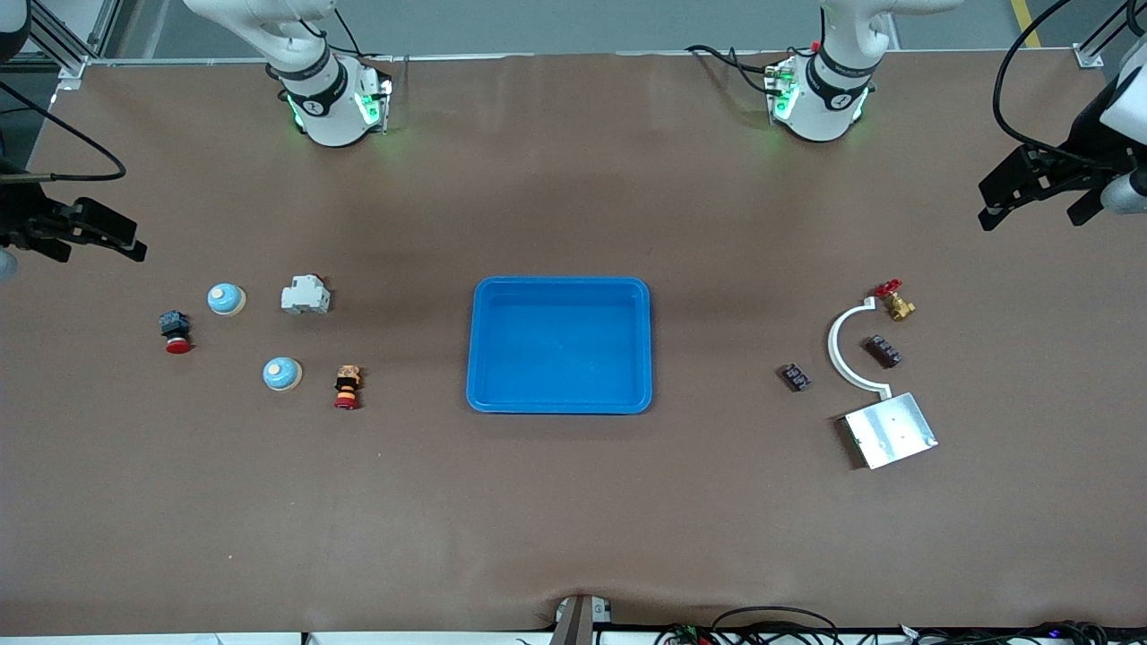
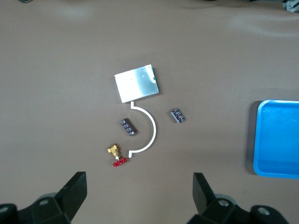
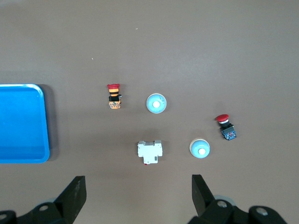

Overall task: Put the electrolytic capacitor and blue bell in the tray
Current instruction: 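Reach the left gripper to a black capacitor while the right gripper reaches a bell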

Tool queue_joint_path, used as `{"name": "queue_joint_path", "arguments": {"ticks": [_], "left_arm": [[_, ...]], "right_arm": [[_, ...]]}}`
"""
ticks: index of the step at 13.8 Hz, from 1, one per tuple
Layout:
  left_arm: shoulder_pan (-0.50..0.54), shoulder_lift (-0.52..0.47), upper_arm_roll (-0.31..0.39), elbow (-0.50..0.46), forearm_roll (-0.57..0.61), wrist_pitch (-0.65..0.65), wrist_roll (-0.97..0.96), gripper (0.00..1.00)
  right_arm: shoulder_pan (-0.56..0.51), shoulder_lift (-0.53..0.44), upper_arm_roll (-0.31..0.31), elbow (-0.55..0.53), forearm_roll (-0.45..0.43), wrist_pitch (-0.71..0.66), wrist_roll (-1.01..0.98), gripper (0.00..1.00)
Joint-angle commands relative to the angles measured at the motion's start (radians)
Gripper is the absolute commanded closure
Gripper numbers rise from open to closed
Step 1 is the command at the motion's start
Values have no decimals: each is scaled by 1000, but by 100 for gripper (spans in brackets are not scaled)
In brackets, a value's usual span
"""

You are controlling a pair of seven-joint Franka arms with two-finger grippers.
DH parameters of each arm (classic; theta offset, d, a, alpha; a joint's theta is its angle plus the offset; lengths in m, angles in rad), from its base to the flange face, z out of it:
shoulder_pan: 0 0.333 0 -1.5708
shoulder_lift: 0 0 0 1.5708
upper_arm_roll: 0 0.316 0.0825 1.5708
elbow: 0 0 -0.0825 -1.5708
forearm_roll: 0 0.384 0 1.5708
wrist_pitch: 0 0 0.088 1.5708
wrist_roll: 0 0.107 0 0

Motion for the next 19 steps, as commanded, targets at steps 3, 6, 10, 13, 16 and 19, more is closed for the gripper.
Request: {"name": "queue_joint_path", "arguments": {"ticks": [3,6,10,13,16,19], "left_arm": [[8,13,-3,31,5,-25,11,0],[11,27,-1,33,8,-25,9,0],[23,30,10,-56,10,-8,-9,0],[68,13,4,-220,8,148,-12,0],[69,33,1,-326,10,266,-57,0],[62,45,-2,-470,10,463,-68,0]], "right_arm": [[-9,-3,1,-3,16,4,-8,0],[-9,-3,1,-3,16,4,-8,0],[-9,-3,1,-3,14,3,-8,0],[-9,-4,1,-14,14,4,-8,0],[-11,-15,0,-66,14,38,-8,0],[-52,-107,-1,-329,10,211,-63,0]]}}
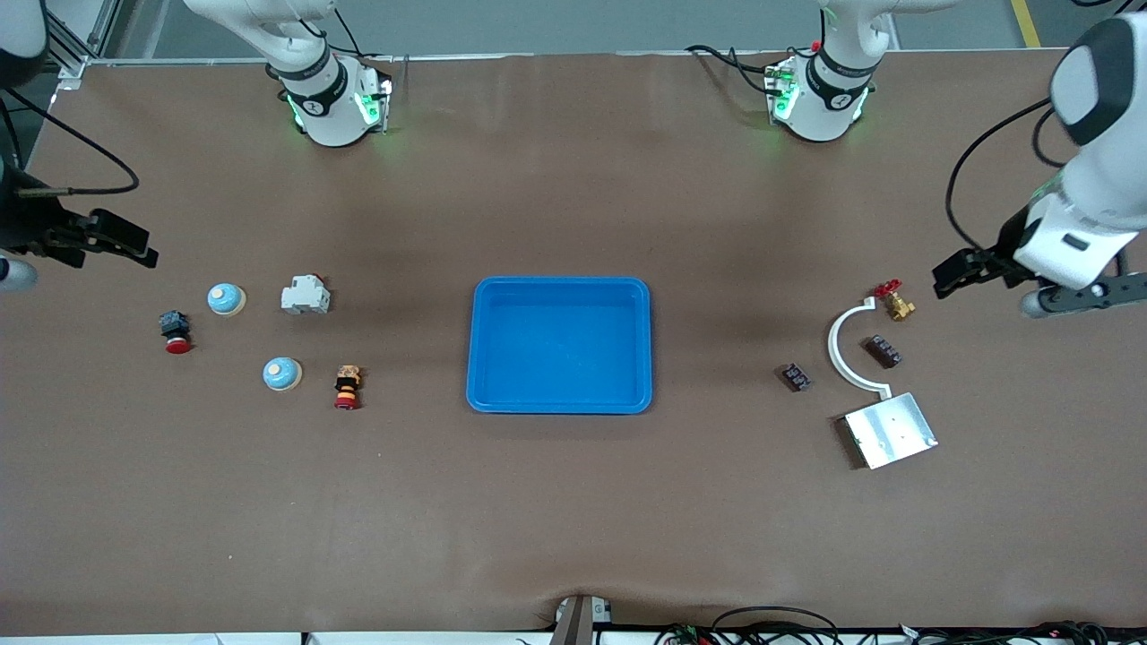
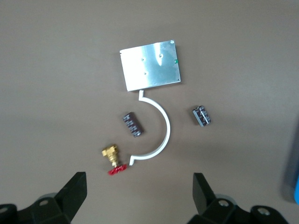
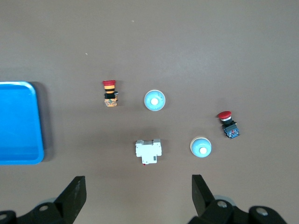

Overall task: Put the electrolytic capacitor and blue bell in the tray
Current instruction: 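Reach the left gripper to a black capacitor while the right gripper reaches a bell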

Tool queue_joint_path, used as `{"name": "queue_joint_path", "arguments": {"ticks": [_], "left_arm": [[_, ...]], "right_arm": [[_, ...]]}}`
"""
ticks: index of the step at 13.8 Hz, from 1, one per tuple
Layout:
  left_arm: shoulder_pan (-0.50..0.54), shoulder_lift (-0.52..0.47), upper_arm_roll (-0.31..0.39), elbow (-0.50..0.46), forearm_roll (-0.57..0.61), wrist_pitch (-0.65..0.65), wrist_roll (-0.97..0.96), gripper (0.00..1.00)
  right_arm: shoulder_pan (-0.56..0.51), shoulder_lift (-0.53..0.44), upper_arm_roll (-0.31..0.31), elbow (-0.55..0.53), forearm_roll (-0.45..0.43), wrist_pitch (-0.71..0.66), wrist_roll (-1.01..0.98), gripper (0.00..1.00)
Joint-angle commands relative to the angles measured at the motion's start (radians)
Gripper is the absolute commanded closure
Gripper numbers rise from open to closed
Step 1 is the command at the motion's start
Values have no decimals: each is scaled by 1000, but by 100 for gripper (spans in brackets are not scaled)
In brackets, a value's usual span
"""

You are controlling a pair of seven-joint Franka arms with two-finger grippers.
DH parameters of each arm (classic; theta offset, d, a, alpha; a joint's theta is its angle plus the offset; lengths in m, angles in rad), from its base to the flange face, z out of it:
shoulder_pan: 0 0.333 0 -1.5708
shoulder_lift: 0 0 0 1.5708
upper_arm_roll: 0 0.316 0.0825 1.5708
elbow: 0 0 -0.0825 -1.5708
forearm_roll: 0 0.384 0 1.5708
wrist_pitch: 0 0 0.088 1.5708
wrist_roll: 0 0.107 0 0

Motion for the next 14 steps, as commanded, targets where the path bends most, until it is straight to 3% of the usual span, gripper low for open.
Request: {"name": "queue_joint_path", "arguments": {"ticks": [1,4,10,11,14], "left_arm": [[-1,-9,-7,-151,10,198,-16,0],[7,4,-7,-298,8,392,-34,0],[53,185,-7,-366,8,610,-209,0],[54,223,-7,-368,8,645,-252,3],[53,314,-7,-362,6,714,-410,25]], "right_arm": [[-47,-128,4,-312,1,204,-107,0],[-135,-168,4,-573,-1,447,-179,0],[-273,-127,4,-862,1,849,-346,0],[-293,-90,4,-874,1,900,-386,0],[-334,54,6,-874,1,1050,-432,0]]}}
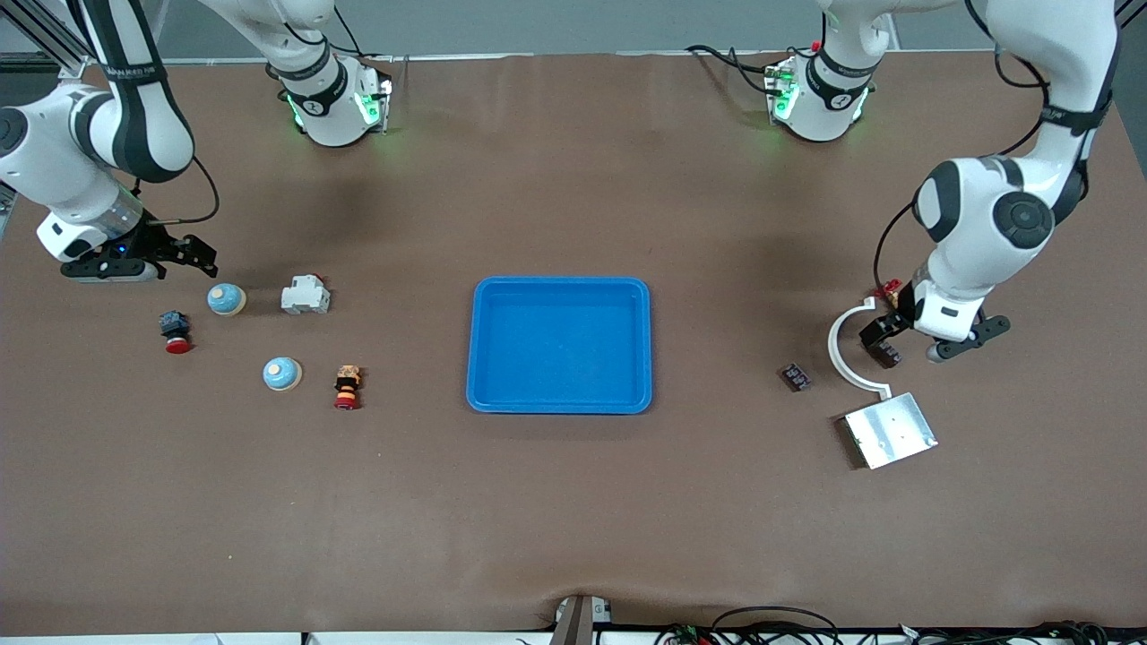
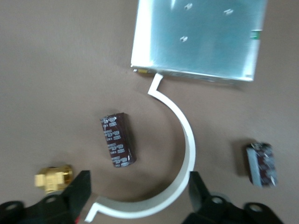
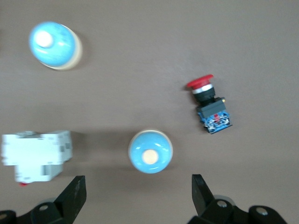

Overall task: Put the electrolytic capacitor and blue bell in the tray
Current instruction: 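Grasp the black capacitor with the left gripper while the right gripper grasps the bell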

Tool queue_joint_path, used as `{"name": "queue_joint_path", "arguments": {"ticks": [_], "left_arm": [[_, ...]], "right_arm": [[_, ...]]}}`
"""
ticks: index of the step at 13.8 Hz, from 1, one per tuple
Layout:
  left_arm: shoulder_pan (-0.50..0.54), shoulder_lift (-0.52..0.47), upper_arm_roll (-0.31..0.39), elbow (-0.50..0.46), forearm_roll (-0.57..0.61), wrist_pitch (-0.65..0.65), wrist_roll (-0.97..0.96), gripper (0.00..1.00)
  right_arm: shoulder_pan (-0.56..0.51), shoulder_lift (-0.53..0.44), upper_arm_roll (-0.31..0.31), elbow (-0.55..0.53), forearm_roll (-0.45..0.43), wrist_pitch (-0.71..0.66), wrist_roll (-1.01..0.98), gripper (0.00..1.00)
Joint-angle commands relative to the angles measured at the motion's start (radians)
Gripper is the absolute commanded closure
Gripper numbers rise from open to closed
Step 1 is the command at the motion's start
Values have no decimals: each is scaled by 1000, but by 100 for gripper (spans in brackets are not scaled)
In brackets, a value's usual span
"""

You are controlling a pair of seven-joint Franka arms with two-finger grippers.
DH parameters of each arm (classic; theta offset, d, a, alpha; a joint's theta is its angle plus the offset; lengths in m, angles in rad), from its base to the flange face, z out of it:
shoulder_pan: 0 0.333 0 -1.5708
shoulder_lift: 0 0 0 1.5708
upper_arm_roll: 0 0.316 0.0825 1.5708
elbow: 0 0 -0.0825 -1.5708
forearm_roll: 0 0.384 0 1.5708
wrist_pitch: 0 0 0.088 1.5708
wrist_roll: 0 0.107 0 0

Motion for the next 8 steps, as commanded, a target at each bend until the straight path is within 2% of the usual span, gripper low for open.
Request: {"name": "queue_joint_path", "arguments": {"ticks": [1,3,4,8], "left_arm": [[4,68,-3,15,6,54,-106,25],[7,96,3,15,6,67,-108,28],[13,103,6,15,6,67,-109,33],[45,136,7,38,8,67,-108,36]], "right_arm": [[-40,145,15,8,3,141,-37,0],[-59,254,18,8,4,265,-37,0],[-59,292,18,8,4,311,-37,0],[-54,329,23,16,7,347,-35,0]]}}
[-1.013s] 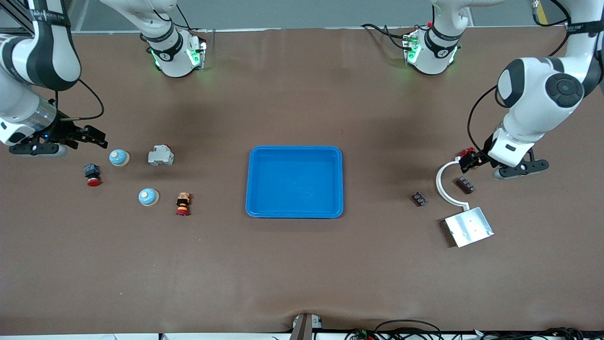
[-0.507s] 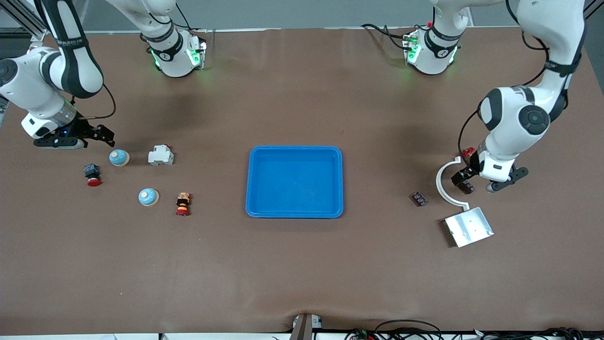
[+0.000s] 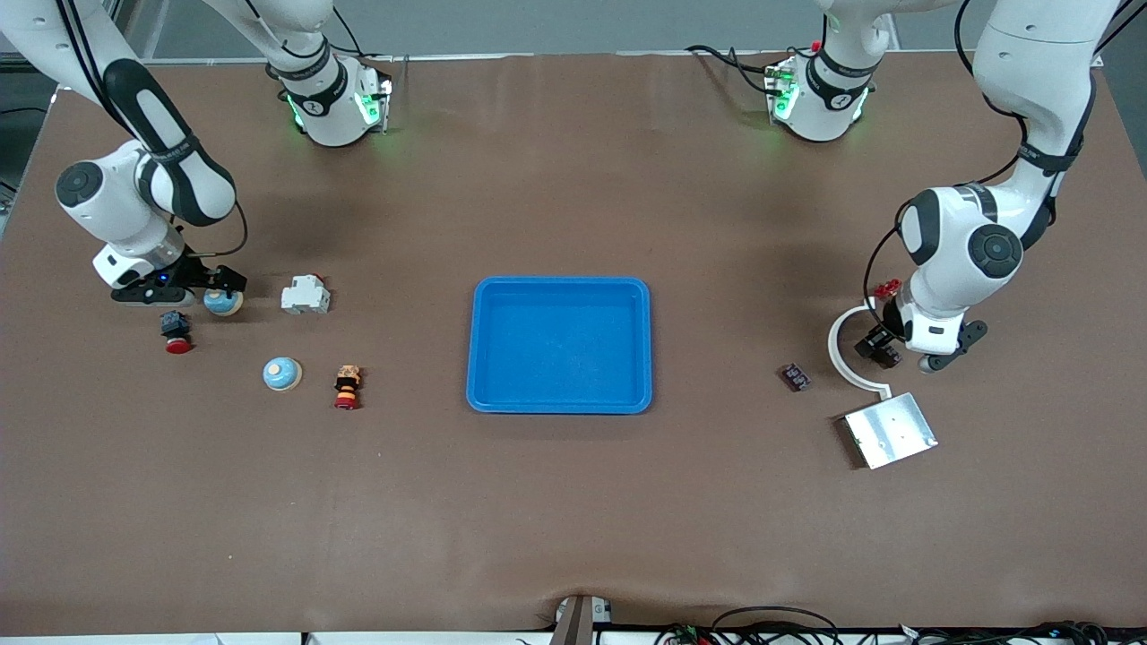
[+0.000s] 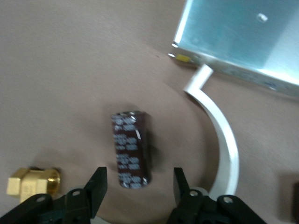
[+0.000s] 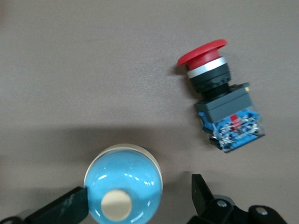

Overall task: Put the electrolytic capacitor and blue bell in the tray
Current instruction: 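Grasp the black capacitor with the left gripper while the right gripper grasps the bell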

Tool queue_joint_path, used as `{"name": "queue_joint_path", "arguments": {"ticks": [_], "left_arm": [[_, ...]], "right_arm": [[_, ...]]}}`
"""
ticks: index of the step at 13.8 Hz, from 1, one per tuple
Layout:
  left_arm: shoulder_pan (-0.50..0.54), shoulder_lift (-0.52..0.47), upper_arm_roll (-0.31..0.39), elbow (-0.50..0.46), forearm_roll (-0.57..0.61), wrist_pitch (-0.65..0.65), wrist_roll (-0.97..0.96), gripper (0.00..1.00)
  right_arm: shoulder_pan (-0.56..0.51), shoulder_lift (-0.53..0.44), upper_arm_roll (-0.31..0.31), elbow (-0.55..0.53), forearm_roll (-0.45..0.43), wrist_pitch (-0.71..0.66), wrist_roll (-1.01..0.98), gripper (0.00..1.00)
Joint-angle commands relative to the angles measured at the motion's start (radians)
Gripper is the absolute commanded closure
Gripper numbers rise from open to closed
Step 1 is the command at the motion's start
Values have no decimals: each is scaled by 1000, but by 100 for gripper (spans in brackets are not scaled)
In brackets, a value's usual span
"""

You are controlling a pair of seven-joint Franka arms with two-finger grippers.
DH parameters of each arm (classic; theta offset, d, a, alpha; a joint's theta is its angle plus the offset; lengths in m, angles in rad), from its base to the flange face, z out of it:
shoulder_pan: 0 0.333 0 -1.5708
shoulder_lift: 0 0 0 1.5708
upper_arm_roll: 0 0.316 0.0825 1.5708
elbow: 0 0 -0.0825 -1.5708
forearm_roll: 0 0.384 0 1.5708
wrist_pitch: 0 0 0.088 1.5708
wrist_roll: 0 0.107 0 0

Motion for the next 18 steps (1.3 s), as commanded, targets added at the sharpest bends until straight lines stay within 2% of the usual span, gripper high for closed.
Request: {"name": "queue_joint_path", "arguments": {"ticks": [1,3,4,6,8,12,18], "left_arm": [[10,35,0,37,6,7,-10,39],[10,40,0,42,8,7,-12,45],[10,41,-1,42,8,7,-12,51],[10,43,-1,49,8,7,-10,72],[10,32,-1,50,8,5,-12,100],[0,-49,-20,50,6,-53,-25,100],[-2,-112,-248,103,6,-179,-376,100]], "right_arm": [[-19,2,15,10,9,-4,-16,0],[-16,9,16,12,15,-6,-10,0],[-10,9,18,14,15,-6,-9,0],[7,7,18,20,16,-9,-4,0],[9,3,26,21,16,-15,5,0],[7,6,38,29,16,-13,4,0],[6,13,36,27,16,-15,-4,0]]}}
